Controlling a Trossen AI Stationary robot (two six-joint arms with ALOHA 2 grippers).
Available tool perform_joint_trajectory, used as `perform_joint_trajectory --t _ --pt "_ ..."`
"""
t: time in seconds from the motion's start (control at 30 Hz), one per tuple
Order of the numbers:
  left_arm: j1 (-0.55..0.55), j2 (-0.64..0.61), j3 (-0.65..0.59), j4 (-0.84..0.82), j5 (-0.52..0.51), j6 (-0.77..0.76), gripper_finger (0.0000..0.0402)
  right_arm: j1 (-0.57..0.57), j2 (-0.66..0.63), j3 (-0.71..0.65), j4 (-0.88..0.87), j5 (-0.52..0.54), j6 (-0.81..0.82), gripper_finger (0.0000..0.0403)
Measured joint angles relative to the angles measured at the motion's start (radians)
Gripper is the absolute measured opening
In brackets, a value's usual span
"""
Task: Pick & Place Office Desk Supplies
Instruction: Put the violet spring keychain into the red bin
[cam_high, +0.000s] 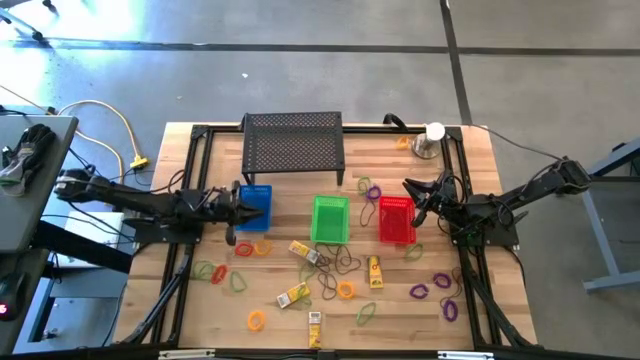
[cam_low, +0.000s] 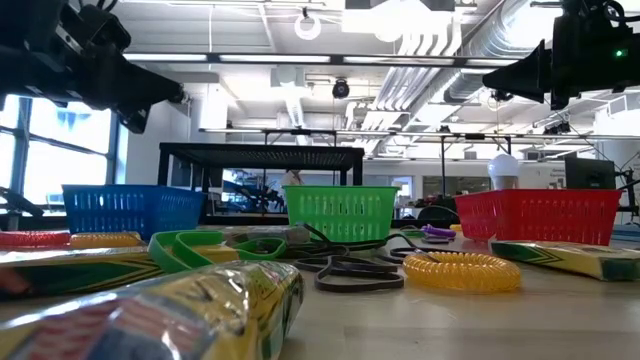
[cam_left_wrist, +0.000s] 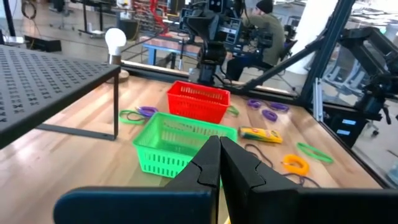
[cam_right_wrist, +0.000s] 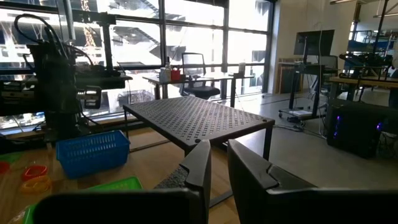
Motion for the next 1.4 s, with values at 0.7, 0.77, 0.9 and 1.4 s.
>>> perform_joint_trajectory --t 0.7,0.77,0.9,1.4 --pt "-0.006 0.000 0.000 0.152 0.024 -0.055 0.0001 0.017 -0.002 0.078 0.083 -0.168 -0.234 0.0043" --pt "-0.006 0.000 0.000 0.151 0.026 -0.087 0.0001 0.038 0.007 0.144 0.027 -0.168 -0.273 0.0043" --pt "-0.006 0.002 0.000 0.157 0.049 -0.118 0.0001 0.090 0.075 0.327 -0.215 -0.125 -0.268 0.0043" --pt "-0.007 0.011 0.000 0.185 0.137 -0.075 0.0001 0.122 0.305 0.518 -0.347 0.019 -0.286 0.0043"
